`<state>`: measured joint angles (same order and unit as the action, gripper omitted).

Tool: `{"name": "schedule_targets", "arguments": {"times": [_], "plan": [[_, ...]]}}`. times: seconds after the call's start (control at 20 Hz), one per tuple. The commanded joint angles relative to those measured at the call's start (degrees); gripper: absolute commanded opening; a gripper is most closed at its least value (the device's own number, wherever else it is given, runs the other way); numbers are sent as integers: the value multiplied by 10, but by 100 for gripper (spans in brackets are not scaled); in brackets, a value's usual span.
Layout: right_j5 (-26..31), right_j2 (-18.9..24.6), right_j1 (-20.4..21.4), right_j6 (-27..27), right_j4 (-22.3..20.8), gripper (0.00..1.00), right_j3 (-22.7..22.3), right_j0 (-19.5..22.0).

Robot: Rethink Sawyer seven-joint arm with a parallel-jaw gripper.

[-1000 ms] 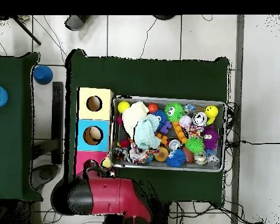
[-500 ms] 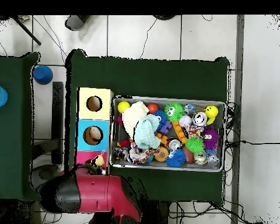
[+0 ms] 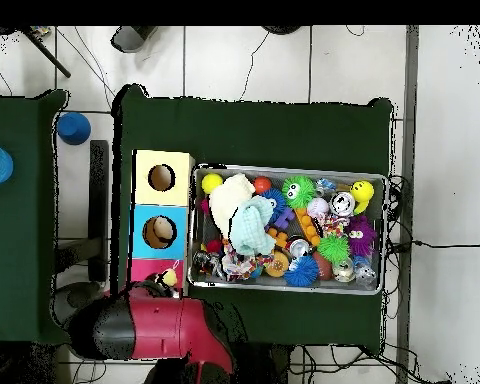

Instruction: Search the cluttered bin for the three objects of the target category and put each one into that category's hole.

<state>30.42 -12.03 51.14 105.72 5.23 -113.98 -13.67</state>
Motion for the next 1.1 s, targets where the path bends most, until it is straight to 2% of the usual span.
{"name": "schedule_targets", "arguments": {"times": [0.05, 0.4, 0.75, 1.1], "plan": [[-47, 1, -57, 166, 35, 0, 12, -4], [-68, 7, -73, 175, 52, 0, -1, -17], [-60, -2, -93, 198, 67, 0, 14, -54], [-48, -8, -103, 202, 81, 0, 29, -71]]}}
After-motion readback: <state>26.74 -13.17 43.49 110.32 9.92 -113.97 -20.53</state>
